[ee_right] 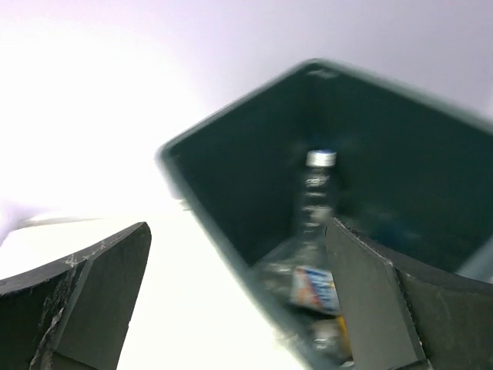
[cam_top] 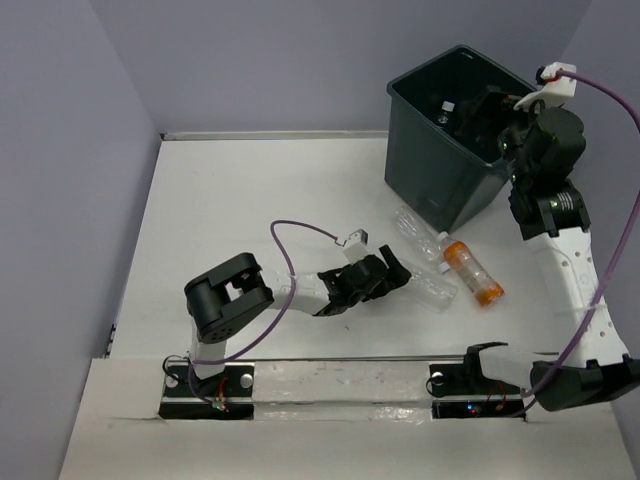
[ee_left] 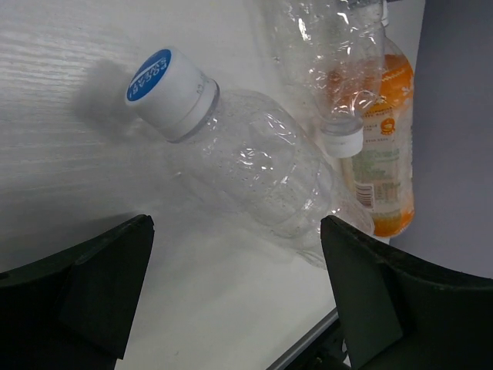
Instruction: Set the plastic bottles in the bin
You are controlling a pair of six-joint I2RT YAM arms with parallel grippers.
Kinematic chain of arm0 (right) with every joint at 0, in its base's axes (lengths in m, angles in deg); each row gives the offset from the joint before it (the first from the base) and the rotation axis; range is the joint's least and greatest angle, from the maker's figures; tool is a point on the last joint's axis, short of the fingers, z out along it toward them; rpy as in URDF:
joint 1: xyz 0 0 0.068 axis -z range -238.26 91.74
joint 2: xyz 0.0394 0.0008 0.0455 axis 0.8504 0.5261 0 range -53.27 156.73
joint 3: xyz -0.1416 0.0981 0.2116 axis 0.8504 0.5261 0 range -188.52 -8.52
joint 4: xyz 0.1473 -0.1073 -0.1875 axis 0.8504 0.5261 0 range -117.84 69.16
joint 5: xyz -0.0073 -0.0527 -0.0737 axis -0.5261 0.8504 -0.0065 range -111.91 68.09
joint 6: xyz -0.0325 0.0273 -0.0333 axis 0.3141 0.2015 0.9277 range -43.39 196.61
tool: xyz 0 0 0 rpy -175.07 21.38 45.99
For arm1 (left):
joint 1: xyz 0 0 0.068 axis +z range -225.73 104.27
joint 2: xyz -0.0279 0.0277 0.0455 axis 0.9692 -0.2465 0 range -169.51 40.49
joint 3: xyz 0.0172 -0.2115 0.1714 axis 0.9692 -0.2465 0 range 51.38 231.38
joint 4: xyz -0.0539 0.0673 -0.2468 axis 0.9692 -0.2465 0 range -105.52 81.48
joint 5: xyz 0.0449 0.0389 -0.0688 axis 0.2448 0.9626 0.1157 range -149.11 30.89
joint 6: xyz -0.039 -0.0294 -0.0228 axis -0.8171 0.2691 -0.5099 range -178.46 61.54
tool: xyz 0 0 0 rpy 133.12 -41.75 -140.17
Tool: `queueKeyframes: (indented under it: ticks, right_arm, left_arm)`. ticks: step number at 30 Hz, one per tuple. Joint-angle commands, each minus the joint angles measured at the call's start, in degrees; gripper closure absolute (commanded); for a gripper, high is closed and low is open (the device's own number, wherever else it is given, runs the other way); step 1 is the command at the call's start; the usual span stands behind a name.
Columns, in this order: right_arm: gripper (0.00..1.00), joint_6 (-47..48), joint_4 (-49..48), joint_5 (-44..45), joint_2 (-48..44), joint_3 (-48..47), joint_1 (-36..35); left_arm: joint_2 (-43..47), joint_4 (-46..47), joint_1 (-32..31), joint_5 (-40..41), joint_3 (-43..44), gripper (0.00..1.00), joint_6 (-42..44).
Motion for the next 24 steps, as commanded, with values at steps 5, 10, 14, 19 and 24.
queueKeyframes:
  ticks: [5, 10, 14, 19, 24]
  right_arm:
    - [0.01, -7.47, -5.92, -12.64, -12.32, 24.40, -5.62]
    - [0.01, -8.53, -6.37, -12.92, -16.03, 31.46, -11.60]
    - [0.01, -9.41, -6.20, -12.30, -19.71, 36.30, -13.19]
    - [0.02, -10.02, -4.01, -12.48, -24.46, 39.64, -13.19]
    - [0.03, -10.98, 0.30, -12.56, -29.47, 42.28, -13.19]
  left_arm:
    - [-5.04, -1.43, -0.34, 5.04, 7.65, 0.01, -4.32]
    - [-9.35, -4.68, -0.34, 7.32, 12.40, 0.01, -3.88]
    - [-11.29, -5.04, 0.01, 8.29, 13.02, 0.01, -3.79]
    - [-10.59, -5.04, 0.63, 9.34, 11.01, 0.16, -2.91]
    - [-6.55, -4.69, 0.72, 12.42, 4.86, 0.34, -1.33]
